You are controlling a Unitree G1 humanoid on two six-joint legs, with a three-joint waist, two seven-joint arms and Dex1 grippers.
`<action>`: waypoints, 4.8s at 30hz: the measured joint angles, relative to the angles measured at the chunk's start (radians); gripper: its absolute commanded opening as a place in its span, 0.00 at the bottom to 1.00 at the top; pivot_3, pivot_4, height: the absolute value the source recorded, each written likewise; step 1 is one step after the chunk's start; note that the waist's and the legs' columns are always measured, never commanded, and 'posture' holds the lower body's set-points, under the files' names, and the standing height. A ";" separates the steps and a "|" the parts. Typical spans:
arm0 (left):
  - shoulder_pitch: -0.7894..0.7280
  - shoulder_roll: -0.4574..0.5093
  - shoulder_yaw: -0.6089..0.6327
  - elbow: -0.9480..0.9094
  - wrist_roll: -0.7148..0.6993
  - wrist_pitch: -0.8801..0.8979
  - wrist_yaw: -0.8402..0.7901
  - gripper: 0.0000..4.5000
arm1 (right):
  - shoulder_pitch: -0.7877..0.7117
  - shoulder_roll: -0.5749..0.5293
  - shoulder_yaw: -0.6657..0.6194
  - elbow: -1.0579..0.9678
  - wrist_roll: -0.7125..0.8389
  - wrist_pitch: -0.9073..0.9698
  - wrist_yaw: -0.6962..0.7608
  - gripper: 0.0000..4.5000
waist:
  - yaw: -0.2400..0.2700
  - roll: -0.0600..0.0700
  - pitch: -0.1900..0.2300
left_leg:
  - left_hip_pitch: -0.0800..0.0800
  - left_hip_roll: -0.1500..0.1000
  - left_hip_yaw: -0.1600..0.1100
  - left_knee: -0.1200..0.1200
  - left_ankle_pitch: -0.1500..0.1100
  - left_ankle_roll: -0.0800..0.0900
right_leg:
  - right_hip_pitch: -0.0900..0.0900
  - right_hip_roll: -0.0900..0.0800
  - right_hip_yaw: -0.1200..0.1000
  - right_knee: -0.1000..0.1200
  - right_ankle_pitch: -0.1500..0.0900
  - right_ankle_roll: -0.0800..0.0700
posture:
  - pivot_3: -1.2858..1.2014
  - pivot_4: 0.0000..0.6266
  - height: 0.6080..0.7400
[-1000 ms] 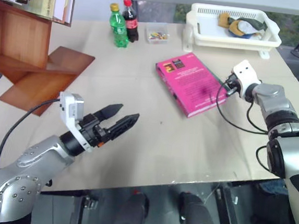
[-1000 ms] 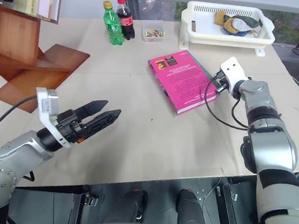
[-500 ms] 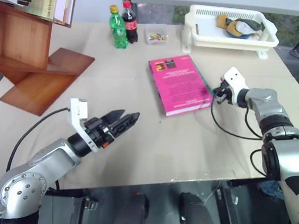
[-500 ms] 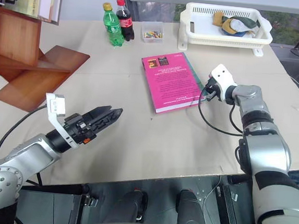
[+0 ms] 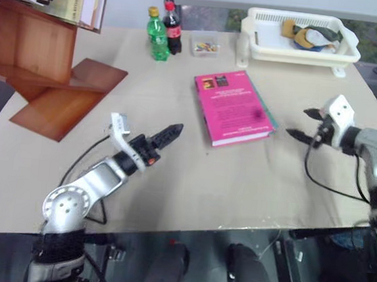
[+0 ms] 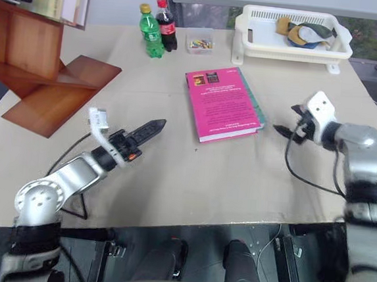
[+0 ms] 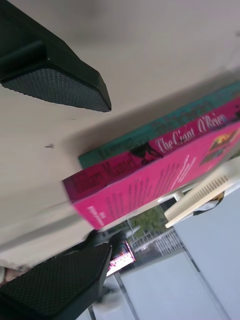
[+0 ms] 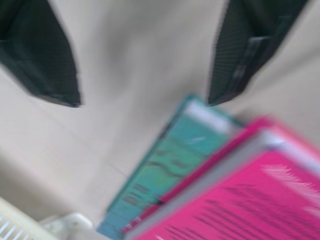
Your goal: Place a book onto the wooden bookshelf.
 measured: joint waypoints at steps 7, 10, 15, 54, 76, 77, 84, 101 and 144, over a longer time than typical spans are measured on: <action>-0.299 -0.085 -0.038 0.389 0.102 0.044 -0.138 1.00 | 0.316 -0.026 -0.145 -0.787 0.346 0.382 -0.129 0.97 | 0.004 0.000 -0.001 | 0.003 0.000 -0.005 0.009 -0.001 0.001 | 0.010 0.002 -0.006 0.000 0.000 0.000 | 0.52 0.24 1.00; -0.367 -0.103 -0.057 0.495 0.161 0.070 -0.209 1.00 | 0.387 0.010 -0.143 -0.939 0.400 0.443 -0.229 0.97 | 0.003 0.000 -0.001 | 0.003 -0.001 -0.005 0.013 -0.001 0.001 | 0.012 0.002 -0.006 -0.001 0.000 0.001 | 0.52 0.24 1.00; -0.439 -0.119 -0.062 0.640 0.265 0.106 -0.309 1.00 | 0.454 0.028 -0.143 -1.071 0.418 0.474 -0.358 0.97 | 0.004 -0.001 0.000 | 0.003 -0.001 -0.007 0.013 -0.001 0.001 | 0.013 0.002 -0.007 0.000 0.000 0.001 | 0.52 0.24 1.00; -0.617 -0.166 0.189 0.945 0.479 0.226 -0.433 0.16 | 0.459 0.006 -0.072 -1.134 0.421 0.481 -0.526 1.00 | -0.001 -0.002 0.000 | 0.003 0.000 -0.008 0.012 -0.001 0.001 | 0.012 0.001 -0.008 -0.001 -0.001 0.002 | 0.52 0.24 1.00; 0.092 0.443 0.267 -0.254 0.814 -0.514 -0.860 0.16 | 0.278 0.036 0.072 -0.817 0.404 0.317 -0.300 1.00 | 0.011 -0.003 0.003 | 0.001 0.002 -0.004 0.007 -0.001 0.001 | 0.010 0.000 -0.007 -0.007 -0.003 -0.003 | 0.52 0.24 1.00; 0.094 0.464 0.301 -0.227 0.829 -0.597 -0.909 0.16 | 0.276 0.039 0.072 -0.802 0.407 0.307 -0.284 1.00 | 0.008 -0.003 0.003 | 0.001 0.002 -0.004 0.007 -0.001 0.001 | 0.010 0.000 -0.007 -0.008 -0.003 -0.003 | 0.52 0.24 1.00; 0.095 0.655 0.462 0.002 0.900 -1.065 -1.231 0.16 | 0.229 0.056 0.071 -0.699 0.407 0.236 -0.196 1.00 | 0.003 -0.002 0.003 | 0.001 0.002 -0.004 0.000 -0.001 0.001 | 0.009 0.001 -0.007 -0.014 -0.001 0.000 | 0.52 0.24 1.00; -0.317 1.087 0.213 1.064 1.104 -1.830 -1.440 0.16 | 0.188 0.105 0.108 -0.633 0.375 0.192 -0.153 1.00 | -0.004 -0.003 0.004 | 0.000 0.002 -0.005 -0.004 -0.001 0.002 | 0.009 0.001 -0.010 -0.015 -0.001 0.002 | 0.52 0.24 1.00; 0.234 0.826 0.692 0.774 0.892 -1.243 -1.319 0.40 | 0.125 0.163 0.144 -0.583 0.363 0.175 -0.128 1.00 | -0.029 0.001 0.005 | 0.004 0.007 -0.005 0.003 -0.001 0.002 | 0.007 -0.002 -0.005 0.000 -0.002 0.002 | 0.52 0.24 1.00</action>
